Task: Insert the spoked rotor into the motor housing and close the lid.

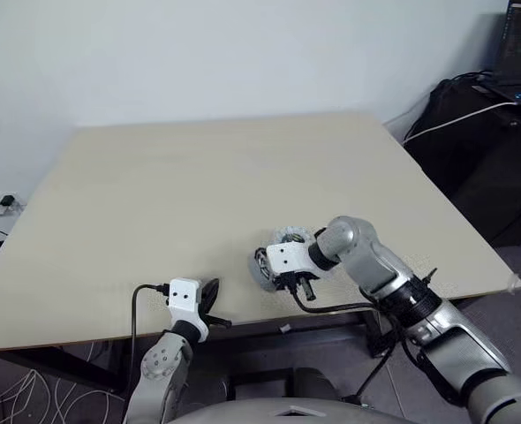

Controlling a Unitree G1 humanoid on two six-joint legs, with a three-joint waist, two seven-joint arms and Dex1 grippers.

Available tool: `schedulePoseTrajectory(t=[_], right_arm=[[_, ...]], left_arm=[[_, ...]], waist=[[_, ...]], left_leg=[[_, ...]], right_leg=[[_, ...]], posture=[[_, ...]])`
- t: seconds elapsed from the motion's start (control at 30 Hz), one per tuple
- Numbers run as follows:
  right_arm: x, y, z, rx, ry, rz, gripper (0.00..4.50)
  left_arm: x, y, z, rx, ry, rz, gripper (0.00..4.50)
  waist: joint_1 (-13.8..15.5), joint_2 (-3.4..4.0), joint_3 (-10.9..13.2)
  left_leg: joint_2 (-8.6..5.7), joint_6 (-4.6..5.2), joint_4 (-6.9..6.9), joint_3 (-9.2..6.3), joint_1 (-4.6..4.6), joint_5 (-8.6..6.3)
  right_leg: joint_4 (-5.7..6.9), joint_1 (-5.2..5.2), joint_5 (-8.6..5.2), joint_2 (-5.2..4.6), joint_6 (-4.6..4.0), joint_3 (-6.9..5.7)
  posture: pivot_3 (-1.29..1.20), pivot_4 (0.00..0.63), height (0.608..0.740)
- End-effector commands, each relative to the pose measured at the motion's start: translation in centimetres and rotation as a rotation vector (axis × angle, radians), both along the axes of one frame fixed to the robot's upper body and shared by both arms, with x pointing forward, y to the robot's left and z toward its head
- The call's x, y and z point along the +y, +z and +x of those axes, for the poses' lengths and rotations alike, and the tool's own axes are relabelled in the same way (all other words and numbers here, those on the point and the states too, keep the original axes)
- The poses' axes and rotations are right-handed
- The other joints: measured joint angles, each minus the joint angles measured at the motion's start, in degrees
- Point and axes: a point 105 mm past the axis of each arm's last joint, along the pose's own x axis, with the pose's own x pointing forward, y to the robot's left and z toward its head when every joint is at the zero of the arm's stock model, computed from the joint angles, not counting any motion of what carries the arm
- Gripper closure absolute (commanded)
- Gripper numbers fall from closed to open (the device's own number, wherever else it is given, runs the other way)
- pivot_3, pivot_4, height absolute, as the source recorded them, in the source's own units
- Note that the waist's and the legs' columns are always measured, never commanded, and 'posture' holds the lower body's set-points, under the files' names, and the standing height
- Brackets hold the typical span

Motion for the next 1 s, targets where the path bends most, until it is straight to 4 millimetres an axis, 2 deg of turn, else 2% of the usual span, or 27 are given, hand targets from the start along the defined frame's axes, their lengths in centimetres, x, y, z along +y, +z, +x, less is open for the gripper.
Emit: schedulePoseTrajectory(t=[0.03, 0.2, 0.47, 0.73, 1.0], right_arm=[[0.3, 3.0, 0.1, -0.019, -0.084, 0.056, 4.39], [0.1, 3.8, -0.2, 0.025, -0.193, 0.048, 4.39], [1.8, 4.6, 1.3, 0.088, -0.421, 0.099, 4.39], [3.1, 3.6, 2.7, 0.217, -0.578, 0.123, 4.39], [3.9, 3.0, 2.9, 0.257, -0.596, 0.124, 4.39]], left_arm=[[-0.4, 0.7, 0.4, -0.032, -0.007, -0.025, 4.50], [-0.5, 0.7, 0.5, -0.029, -0.013, -0.028, 4.50], [-0.6, 0.7, 0.6, -0.030, -0.017, -0.032, 4.50], [-0.5, 0.7, 0.5, -0.035, -0.008, -0.032, 4.50], [-0.4, 0.7, 0.4, -0.034, 0.000, -0.030, 4.50]], waist=[[0.0, -0.01, 0.0], [0.2, -0.10, 0.1], [0.0, -0.13, 0.1], [-0.1, -0.14, 0.1], [-0.4, -0.13, 0.1]], left_leg=[[0.00, -0.07, 0.03, 0.00, -0.01, -0.04], [-0.02, -0.21, 0.18, -0.02, -0.12, -0.13], [0.00, -0.21, 0.17, -0.04, -0.18, -0.13], [-0.04, -0.20, 0.16, -0.07, -0.22, -0.14], [-0.03, -0.19, 0.11, -0.07, -0.24, -0.14]], right_leg=[[0.00, 0.00, 0.00, 0.00, 0.05, 0.00], [0.00, -0.01, 0.04, -0.06, 0.16, -0.06], [-0.01, -0.08, 0.06, -0.05, 0.16, -0.06], [-0.05, -0.09, 0.24, -0.09, -0.10, -0.09], [-0.06, -0.14, 0.26, -0.05, -0.11, -0.09]], posture=[[0.00, 0.000, 0.740], [0.00, 0.000, 0.740], [0.00, 0.000, 0.740], [0.00, 0.000, 0.740], [0.00, 0.000, 0.740]])
